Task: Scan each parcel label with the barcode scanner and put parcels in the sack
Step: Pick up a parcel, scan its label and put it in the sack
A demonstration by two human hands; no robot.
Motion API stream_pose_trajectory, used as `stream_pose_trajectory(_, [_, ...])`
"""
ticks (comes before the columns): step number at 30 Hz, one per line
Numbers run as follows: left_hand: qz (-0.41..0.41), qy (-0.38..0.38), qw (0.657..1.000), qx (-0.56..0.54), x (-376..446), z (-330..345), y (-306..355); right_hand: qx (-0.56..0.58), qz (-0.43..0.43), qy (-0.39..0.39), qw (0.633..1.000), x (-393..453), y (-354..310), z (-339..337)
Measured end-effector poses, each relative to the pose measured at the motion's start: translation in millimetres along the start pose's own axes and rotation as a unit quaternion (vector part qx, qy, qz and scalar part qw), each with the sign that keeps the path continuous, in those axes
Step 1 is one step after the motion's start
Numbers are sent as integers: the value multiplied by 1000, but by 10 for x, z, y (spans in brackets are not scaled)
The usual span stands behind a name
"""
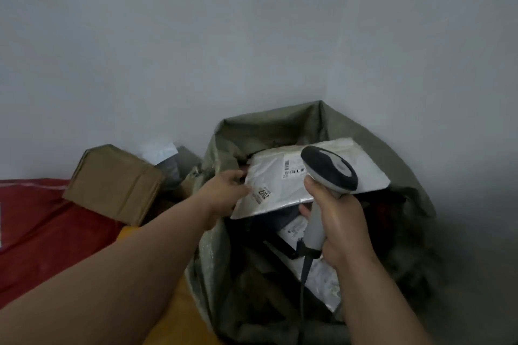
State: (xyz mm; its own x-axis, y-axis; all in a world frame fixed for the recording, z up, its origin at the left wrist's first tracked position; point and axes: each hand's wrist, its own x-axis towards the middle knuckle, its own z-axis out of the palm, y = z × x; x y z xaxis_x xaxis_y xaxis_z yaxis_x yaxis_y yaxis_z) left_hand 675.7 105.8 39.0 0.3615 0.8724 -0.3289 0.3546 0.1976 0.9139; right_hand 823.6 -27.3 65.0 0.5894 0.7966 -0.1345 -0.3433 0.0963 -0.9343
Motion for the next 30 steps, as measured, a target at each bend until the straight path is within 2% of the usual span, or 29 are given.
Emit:
stream_pose_trajectory(3, [53,-2,987,155,19,-27,-88,7,-7,-6,1000,116,90,124])
stream_pose_trajectory(6, [153,-11,935,320,49,-112,-130,-8,-29,-19,999,258,64,271])
stream_pose_trajectory(8, [227,40,897,378,87,-173,-161,-1,-18,-31,999,398,50,369])
stream_pose_trajectory(10, [264,97,856,433,166,-182,-192,-7,22,-48,999,551,116,466])
stream_pose_trajectory(12, [261,110,825,489,237,-116,-225,-23,69,-50,996,665,269,508])
stream_pose_trajectory(15, [197,48,773,601,378,30,-292,-11,118,-24,993,685,437,427])
stream_pose_trajectory(18, [101,-32,749,654,594,98,-304,27,126,-9,992,613,421,297])
stream_pose_trajectory(20, [68,-69,739,667,737,144,-266,39,120,-12,992,540,381,227])
stream_pose_trajectory(22, [74,-90,756,645,791,194,-187,41,116,-25,992,443,354,173])
stream_pose_trajectory(23, [82,-80,782,613,770,192,-152,35,113,-29,993,385,343,153])
stream_pose_trajectory(25, [102,-15,853,511,673,104,-132,19,108,-33,993,252,322,128])
stream_pose_trajectory(26, [120,20,878,463,600,25,-171,14,111,-34,993,163,315,132])
stream_pose_trajectory(30, [149,98,926,332,114,-411,-427,-4,132,-70,989,-286,323,261])
